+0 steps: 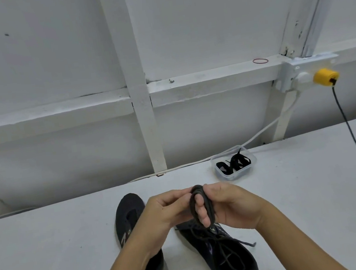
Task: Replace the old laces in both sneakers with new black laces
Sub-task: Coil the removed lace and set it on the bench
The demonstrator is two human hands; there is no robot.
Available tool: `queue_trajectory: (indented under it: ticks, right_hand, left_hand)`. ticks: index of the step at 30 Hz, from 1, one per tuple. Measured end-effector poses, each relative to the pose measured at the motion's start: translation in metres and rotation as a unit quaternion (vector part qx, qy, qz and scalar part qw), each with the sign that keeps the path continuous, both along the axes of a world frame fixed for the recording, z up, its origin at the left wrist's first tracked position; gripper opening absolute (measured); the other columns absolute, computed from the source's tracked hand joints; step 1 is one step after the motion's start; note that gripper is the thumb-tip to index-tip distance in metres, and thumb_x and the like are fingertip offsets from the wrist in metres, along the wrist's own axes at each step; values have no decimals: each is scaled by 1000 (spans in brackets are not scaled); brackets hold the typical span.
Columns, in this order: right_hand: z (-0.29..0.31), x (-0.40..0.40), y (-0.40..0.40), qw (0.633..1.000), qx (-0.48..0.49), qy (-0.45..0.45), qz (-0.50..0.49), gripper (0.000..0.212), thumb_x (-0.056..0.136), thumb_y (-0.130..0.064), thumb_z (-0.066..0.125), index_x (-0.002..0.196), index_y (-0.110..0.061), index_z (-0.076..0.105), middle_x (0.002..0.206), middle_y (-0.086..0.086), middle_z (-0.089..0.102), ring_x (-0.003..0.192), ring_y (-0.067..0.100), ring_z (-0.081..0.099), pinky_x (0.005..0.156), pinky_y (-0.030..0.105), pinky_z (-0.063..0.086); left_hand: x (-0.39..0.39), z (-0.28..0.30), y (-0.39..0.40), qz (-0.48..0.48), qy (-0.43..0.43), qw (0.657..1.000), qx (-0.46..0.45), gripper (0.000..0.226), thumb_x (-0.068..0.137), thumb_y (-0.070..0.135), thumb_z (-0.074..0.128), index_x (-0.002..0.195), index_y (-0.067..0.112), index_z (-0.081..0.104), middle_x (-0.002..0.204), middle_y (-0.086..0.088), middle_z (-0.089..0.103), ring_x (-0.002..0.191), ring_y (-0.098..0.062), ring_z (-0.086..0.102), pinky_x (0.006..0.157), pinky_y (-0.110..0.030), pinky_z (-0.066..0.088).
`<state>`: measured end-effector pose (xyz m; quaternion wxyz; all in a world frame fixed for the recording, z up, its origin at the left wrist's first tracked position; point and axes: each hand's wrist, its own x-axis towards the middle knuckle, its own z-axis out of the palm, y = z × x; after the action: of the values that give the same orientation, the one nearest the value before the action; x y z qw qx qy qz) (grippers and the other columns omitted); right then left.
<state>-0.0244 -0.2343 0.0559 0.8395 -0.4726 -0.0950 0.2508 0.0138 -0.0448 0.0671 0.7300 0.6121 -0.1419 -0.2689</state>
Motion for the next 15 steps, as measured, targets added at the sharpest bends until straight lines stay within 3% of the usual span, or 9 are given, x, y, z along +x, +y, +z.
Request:
queue_trajectory:
  ticks: [4, 8, 12, 15]
  right_hand:
    - [-8, -9, -17, 998, -1, 42, -54, 32, 80, -45, 82, 80, -14, 73, 72, 2, 63, 64, 12, 61, 64, 22, 52]
    - [-17, -22, -36, 992, 9, 65, -107, 26, 85, -38, 68, 75, -15, 71, 66, 1, 55, 59, 12, 52, 60, 21, 46]
    - [-29, -31, -53, 969, 11, 131, -209, 29, 95, -28, 55, 72, -9, 59, 63, 5, 47, 55, 16, 45, 54, 23, 43]
    - [-43, -34, -63, 941, -1, 187, -281, 35, 103, -26, 41, 73, -10, 49, 61, 3, 40, 51, 15, 37, 50, 22, 36]
  left_hand:
    - [-8, -13, -20, -23, 48, 998, -29, 26, 90, 15, 61, 107, 3, 76, 92, -22, 72, 85, -31, 72, 84, -36, 58]
    - [-4, -30, -48, -27, 41, 999, 16, 25, 86, 20, 74, 108, 9, 77, 100, -19, 75, 95, -32, 72, 99, -51, 53]
    - [0, -48, -84, -12, 39, 997, 59, 10, 86, 13, 75, 96, 12, 78, 96, -12, 77, 90, -21, 71, 89, -38, 52]
    - [2, -63, -109, -19, 49, 995, 85, 8, 87, 7, 74, 95, 7, 75, 97, -13, 76, 98, -27, 72, 95, -37, 56]
